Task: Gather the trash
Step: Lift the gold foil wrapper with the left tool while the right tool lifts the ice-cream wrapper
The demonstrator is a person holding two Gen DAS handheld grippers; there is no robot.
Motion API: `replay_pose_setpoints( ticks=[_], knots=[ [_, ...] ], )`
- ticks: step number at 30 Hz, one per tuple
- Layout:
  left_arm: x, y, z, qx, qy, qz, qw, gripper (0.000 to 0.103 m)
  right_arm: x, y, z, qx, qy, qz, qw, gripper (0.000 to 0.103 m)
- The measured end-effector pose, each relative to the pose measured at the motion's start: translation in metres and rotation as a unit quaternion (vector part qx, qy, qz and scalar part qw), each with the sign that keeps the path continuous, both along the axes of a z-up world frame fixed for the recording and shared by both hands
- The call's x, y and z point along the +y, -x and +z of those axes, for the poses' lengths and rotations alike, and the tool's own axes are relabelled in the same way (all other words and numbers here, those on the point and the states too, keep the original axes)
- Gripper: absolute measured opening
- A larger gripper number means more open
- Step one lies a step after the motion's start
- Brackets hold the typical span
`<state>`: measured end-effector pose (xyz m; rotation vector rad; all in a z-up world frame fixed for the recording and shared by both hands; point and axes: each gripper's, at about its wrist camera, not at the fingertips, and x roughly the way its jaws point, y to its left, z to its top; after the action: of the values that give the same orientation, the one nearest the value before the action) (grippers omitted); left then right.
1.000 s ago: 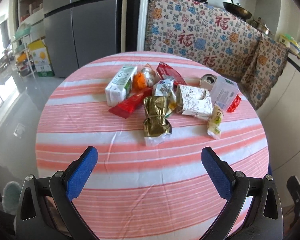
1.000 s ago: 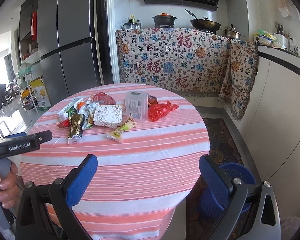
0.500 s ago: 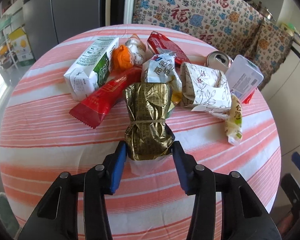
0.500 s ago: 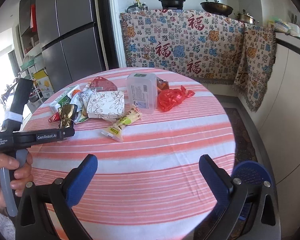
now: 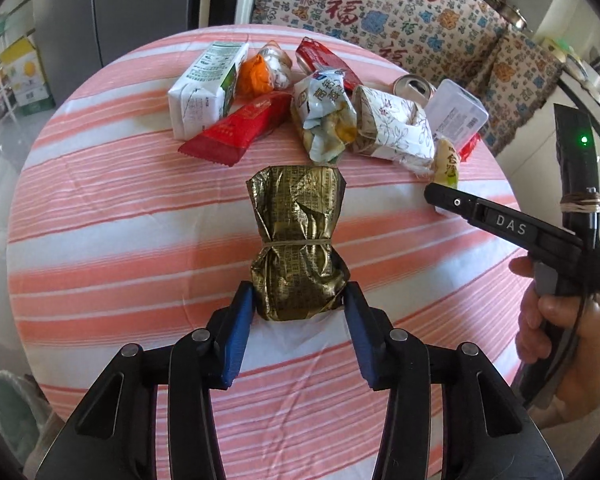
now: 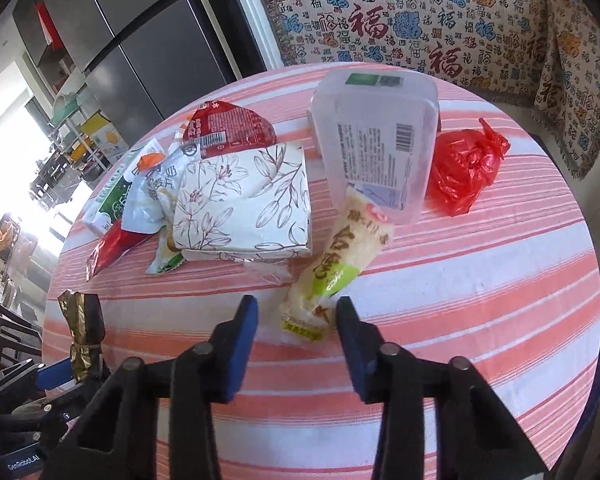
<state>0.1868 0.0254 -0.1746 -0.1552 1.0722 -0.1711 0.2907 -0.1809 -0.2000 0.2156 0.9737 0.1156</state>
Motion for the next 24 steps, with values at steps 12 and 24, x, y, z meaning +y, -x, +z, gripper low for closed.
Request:
replay_pose_setpoints(
  ticks=[12, 24],
  knots=[
    [0.002, 0.002, 0.002, -0.015, -0.018, 0.006, 0.9997, 0.074, -0.041, 0.059, 0.021, 0.036, -0.003, 0.025, 0.999, 0.039],
    [0.012, -0.018, 0.008, 0.001, 0.002, 0.018, 0.9998, 0.078, -0.059, 0.028, 0.022, 0.072, -0.030, -0.018, 0.997, 0.052]
  ],
)
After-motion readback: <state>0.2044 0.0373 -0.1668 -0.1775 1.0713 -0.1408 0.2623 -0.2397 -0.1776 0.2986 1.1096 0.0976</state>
